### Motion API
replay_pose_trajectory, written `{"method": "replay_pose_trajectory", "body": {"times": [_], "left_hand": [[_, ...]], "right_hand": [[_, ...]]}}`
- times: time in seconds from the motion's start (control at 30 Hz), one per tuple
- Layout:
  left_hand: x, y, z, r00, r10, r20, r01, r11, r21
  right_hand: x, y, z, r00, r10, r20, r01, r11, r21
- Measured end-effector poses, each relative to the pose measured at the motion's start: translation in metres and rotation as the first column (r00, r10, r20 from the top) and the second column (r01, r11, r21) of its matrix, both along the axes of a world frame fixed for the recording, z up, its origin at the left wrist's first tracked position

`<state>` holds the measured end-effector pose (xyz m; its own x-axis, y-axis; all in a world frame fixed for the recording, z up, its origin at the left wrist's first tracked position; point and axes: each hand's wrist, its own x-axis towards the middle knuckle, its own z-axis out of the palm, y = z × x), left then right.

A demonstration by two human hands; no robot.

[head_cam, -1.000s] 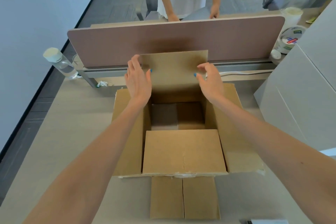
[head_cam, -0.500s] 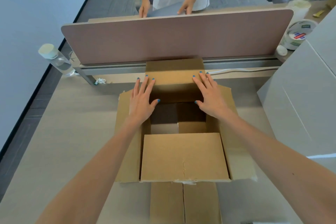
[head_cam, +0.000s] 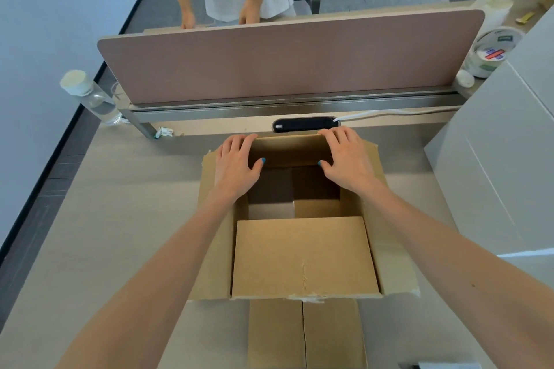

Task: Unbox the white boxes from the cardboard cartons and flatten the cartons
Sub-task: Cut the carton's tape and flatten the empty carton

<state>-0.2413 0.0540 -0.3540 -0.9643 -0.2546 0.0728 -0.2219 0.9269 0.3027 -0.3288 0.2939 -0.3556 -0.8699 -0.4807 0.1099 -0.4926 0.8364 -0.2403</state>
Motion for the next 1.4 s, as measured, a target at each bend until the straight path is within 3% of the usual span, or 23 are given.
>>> {"method": "replay_pose_trajectory", "body": {"times": [0.2,0.37,0.47,0.57,0.73,0.93,1.03,1.13,1.23,1.33,1.4], "left_hand": [[0.012,-0.006,0.012,0.988,-0.125,0.096,0.138,0.979,-0.150],[0.056,0.010,0.021,0.949,-0.314,-0.003,0.309,0.935,-0.173],[0.088,0.024,0.027,0.903,-0.429,0.029,0.430,0.901,-0.053],[0.116,0.037,0.035,0.831,-0.546,0.105,0.553,0.831,-0.061],[0.135,0.045,0.052,0.863,-0.486,0.139,0.498,0.865,-0.065],[0.159,0.053,0.092,0.886,-0.463,-0.013,0.463,0.886,-0.034],[0.173,0.056,0.110,0.898,-0.438,-0.051,0.437,0.899,-0.020],[0.189,0.061,0.123,0.889,-0.457,-0.042,0.459,0.887,0.053],[0.209,0.067,0.128,0.898,-0.440,0.009,0.433,0.887,0.158],[0.231,0.075,0.126,0.916,-0.399,0.025,0.367,0.864,0.345],[0.239,0.078,0.120,0.916,-0.391,0.088,0.329,0.859,0.391]], "right_hand": [[0.006,0.007,0.014,0.997,0.069,-0.046,-0.057,0.973,0.224],[0.045,0.017,0.033,0.993,0.119,-0.016,-0.118,0.990,0.073],[0.079,0.027,0.042,0.972,0.199,0.128,-0.196,0.980,-0.037],[0.110,0.034,0.048,0.931,0.228,0.286,-0.224,0.973,-0.046],[0.143,0.037,0.059,0.909,0.168,0.381,-0.159,0.986,-0.056],[0.164,0.033,0.102,0.955,0.073,0.287,-0.047,0.994,-0.098],[0.180,0.041,0.120,0.982,0.100,0.162,-0.075,0.985,-0.153],[0.198,0.051,0.133,0.981,0.124,0.148,-0.100,0.982,-0.157],[0.214,0.059,0.140,0.955,0.174,0.242,-0.134,0.975,-0.175],[0.229,0.064,0.140,0.848,0.226,0.480,-0.128,0.965,-0.229],[0.235,0.066,0.136,0.792,0.225,0.568,-0.136,0.971,-0.195]]}}
